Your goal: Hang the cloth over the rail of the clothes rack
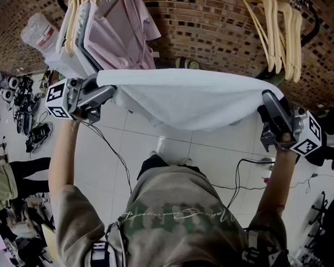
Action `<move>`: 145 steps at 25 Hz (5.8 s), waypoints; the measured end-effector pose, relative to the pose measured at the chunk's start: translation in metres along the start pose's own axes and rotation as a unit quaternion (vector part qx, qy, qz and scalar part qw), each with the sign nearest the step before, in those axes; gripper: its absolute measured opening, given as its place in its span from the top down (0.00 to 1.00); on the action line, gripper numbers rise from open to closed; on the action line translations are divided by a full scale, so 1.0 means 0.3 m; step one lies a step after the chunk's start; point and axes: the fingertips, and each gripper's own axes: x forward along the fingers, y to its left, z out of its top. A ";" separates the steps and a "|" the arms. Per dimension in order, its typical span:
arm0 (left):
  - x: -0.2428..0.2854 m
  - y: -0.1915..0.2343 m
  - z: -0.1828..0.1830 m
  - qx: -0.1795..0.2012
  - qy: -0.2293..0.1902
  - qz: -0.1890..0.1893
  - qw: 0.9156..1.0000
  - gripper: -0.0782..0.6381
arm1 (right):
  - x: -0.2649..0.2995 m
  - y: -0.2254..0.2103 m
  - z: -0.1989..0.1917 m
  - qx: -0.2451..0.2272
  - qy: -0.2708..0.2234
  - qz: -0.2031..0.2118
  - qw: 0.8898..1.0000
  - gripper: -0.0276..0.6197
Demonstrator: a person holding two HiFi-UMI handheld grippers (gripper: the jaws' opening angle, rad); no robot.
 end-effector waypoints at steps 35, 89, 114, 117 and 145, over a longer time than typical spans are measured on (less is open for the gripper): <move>-0.045 0.449 0.608 0.015 0.001 -0.049 0.999 0.87 | 0.353 -0.300 0.388 -0.095 0.050 -0.004 0.994 0.92; 0.118 0.966 1.370 0.088 -0.006 0.063 0.994 0.87 | 0.759 -0.749 1.201 -0.139 0.040 0.013 0.989 0.92; 0.121 1.184 1.446 0.091 0.004 0.115 0.989 0.87 | 0.837 -1.020 1.372 -0.113 0.009 -0.028 0.993 0.92; 0.124 1.211 1.480 0.092 0.006 0.123 0.988 0.87 | 0.852 -1.032 1.399 -0.116 0.008 -0.026 0.993 0.92; 0.177 1.602 1.280 0.012 0.086 0.129 0.988 0.87 | 0.792 -1.520 1.155 -0.065 0.105 -0.151 0.981 0.92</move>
